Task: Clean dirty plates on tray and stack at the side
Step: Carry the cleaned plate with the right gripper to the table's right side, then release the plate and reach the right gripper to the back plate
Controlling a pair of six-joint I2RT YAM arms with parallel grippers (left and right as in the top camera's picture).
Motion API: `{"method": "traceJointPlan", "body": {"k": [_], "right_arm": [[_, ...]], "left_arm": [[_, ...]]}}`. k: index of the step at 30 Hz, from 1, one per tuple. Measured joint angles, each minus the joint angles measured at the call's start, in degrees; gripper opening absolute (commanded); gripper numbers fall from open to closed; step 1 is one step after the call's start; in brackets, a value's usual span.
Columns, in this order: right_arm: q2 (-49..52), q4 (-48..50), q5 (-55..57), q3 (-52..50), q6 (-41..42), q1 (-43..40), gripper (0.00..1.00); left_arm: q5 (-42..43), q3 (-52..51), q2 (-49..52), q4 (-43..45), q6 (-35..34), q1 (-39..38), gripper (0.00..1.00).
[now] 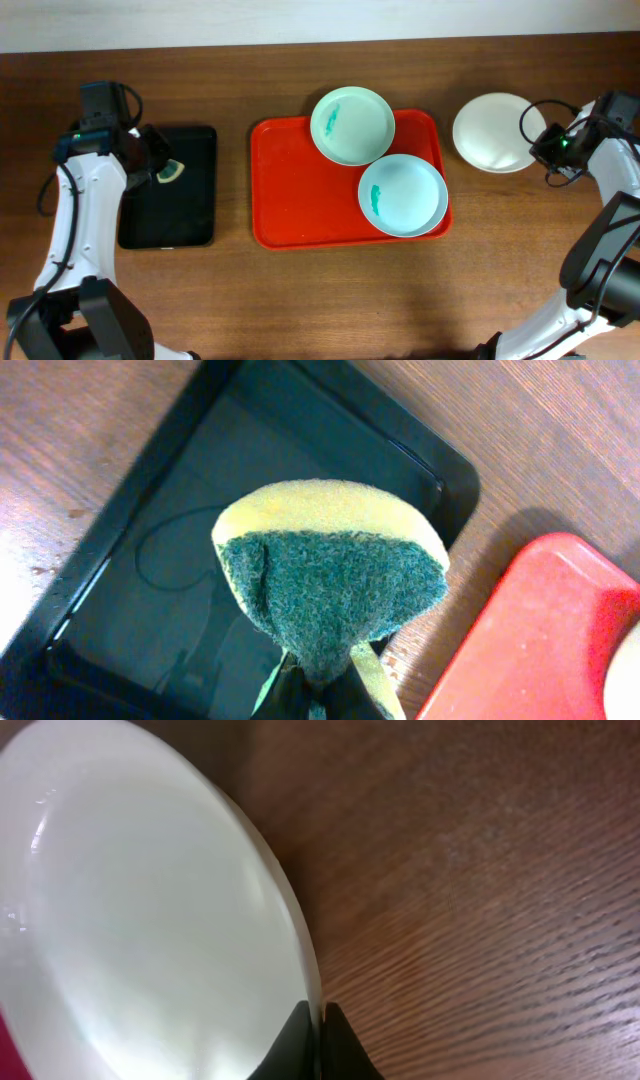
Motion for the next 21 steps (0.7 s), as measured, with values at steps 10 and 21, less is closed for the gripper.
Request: {"method": "traceJointPlan", "body": {"k": [10,21], "right_arm": [[-0.8,0.3,-3.6,-0.1,0.1,1.2,0.77],[-4.2,5.6,-2.0,3.1,-2.7,27.7,0.99]], "left_arm": [[0.7,0.0,0.0,1.2,1.8,-6.4,0.0],[1.2,0.0,0.2,1.3,4.3,-16.2,0.0]]}}
